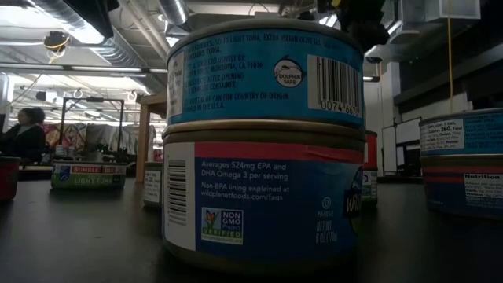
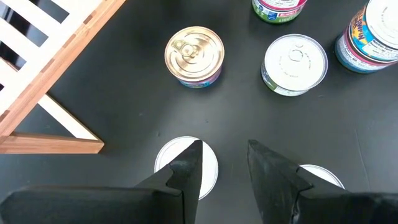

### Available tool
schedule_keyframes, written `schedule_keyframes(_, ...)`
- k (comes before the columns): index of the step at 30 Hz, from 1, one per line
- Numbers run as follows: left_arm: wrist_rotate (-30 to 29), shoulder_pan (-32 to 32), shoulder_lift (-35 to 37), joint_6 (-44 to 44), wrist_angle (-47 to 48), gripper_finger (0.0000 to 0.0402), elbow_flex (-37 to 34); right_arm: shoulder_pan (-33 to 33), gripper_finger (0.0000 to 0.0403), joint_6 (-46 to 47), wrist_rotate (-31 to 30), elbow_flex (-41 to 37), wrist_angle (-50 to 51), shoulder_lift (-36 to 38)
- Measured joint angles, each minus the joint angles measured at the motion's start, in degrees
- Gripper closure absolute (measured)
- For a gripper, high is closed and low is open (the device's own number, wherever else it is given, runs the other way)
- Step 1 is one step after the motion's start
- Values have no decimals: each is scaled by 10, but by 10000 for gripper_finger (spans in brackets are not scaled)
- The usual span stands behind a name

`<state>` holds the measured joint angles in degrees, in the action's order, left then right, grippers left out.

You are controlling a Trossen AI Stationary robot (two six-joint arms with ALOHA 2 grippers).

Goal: Stack canned seafood by type on shelf
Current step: Stack the blue and pink tuna can on top of the blue and pink tuna can on the shelf, then put the blue and pink tuna can can on the shelf

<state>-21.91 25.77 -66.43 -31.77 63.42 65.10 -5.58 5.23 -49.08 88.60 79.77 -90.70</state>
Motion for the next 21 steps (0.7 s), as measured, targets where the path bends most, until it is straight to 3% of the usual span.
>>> schedule_keyframes(13,0,0,0,-1,-7,281,0,0,104,-12,112,78,17,0)
schedule_keyframes(21,0,1,-5,44,-118,281,0,-1,104,-4,235,147,-5,1)
